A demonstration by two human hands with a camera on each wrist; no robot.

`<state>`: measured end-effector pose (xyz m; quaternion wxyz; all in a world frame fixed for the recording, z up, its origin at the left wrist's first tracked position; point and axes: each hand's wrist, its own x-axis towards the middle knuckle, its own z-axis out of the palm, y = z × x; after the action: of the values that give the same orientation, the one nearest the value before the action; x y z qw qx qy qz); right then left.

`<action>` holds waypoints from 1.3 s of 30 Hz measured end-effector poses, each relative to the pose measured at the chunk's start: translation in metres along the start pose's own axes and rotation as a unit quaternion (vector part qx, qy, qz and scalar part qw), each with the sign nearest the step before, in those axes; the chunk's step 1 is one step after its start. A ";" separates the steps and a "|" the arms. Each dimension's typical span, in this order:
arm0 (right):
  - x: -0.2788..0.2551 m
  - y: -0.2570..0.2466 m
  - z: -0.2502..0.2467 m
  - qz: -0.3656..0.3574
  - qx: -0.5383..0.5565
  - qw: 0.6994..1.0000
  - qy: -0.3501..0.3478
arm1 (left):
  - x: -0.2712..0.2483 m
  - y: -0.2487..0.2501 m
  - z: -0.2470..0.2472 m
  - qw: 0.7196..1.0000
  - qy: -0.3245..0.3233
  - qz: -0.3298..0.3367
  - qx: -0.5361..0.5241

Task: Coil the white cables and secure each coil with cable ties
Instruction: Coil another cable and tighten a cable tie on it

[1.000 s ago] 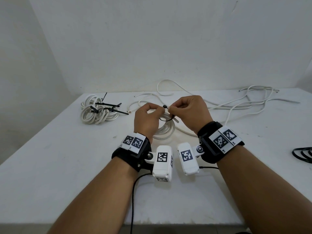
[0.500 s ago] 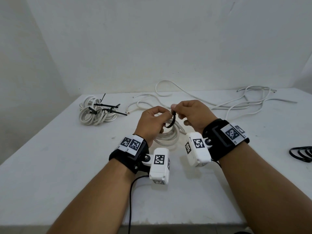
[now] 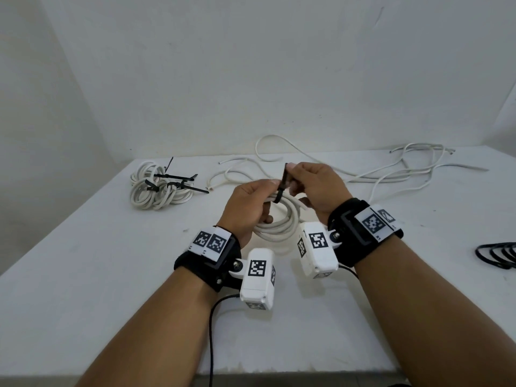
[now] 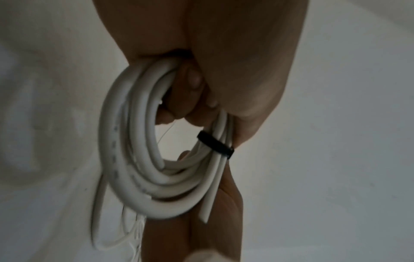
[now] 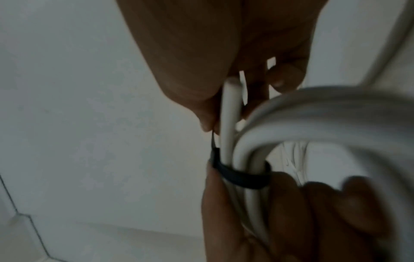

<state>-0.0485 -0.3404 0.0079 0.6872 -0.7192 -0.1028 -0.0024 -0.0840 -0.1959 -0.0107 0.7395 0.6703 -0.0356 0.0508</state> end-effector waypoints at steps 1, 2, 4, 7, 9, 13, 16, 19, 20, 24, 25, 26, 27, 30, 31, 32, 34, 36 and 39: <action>0.000 -0.002 -0.003 -0.001 -0.001 1.000 0.008 | -0.001 -0.001 0.002 1.000 -0.017 0.001 0.010; 0.000 -0.004 -0.007 0.011 0.006 1.000 -0.002 | -0.002 -0.001 0.004 1.000 -0.024 0.006 0.016; -0.002 -0.005 -0.012 0.042 0.024 0.997 -0.054 | 0.000 -0.001 0.005 1.000 -0.014 0.010 0.011; -0.004 -0.003 -0.012 0.015 -0.022 0.996 -0.081 | 0.001 -0.002 0.003 1.000 -0.013 -0.002 0.022; -0.003 -0.002 -0.010 -0.012 -0.050 0.997 -0.064 | 0.001 -0.004 0.002 0.999 -0.025 -0.009 0.041; -0.003 -0.002 -0.002 -0.024 -0.041 0.999 -0.026 | 0.000 0.000 0.003 0.998 -0.047 -0.020 0.036; -0.003 0.000 0.005 -0.016 -0.014 0.999 -0.027 | -0.002 0.005 -0.001 0.997 -0.071 -0.031 0.020; -0.005 -0.004 0.016 0.008 0.026 0.998 -0.053 | -0.005 0.013 -0.011 0.997 -0.078 -0.029 0.009; -0.006 -0.005 0.020 0.026 0.047 0.997 -0.057 | -0.005 0.017 -0.015 0.997 -0.071 -0.026 0.002; -0.003 -0.003 0.033 0.099 -0.056 0.990 -0.087 | -0.002 0.038 -0.049 0.997 0.022 0.009 -0.068; -0.004 -0.002 0.037 0.091 -0.185 0.971 -0.125 | -0.001 0.042 -0.061 0.994 0.055 0.020 -0.088; -0.007 -0.001 0.042 0.079 -0.326 0.926 -0.174 | -0.002 0.043 -0.073 0.991 0.087 0.031 -0.092; -0.012 0.000 0.048 0.060 -0.445 0.868 -0.212 | -0.005 0.045 -0.084 0.990 0.112 0.038 -0.073; -0.024 0.006 0.062 0.076 -0.537 0.801 -0.252 | -0.024 0.046 -0.110 0.988 0.145 0.037 0.049; -0.026 0.010 0.067 0.083 -0.552 0.788 -0.260 | -0.030 0.046 -0.119 0.985 0.149 0.025 0.085; -0.027 0.015 0.071 0.090 -0.574 0.769 -0.267 | -0.034 0.044 -0.131 0.981 0.150 0.013 0.123; -0.028 0.019 0.077 0.097 -0.607 0.741 -0.270 | -0.036 0.040 -0.157 0.961 0.149 -0.023 0.231; -0.028 0.016 0.078 0.103 -0.618 0.729 -0.275 | -0.033 0.035 -0.182 0.919 0.162 -0.070 0.353; -0.028 0.015 0.075 0.109 -0.623 0.721 -0.283 | -0.028 0.032 -0.206 0.856 0.195 -0.095 0.469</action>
<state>-0.0836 -0.2709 -0.0149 0.0190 -0.9584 -0.1892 0.2127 -0.1187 0.0119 -0.0029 0.3300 0.9144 0.2010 0.1206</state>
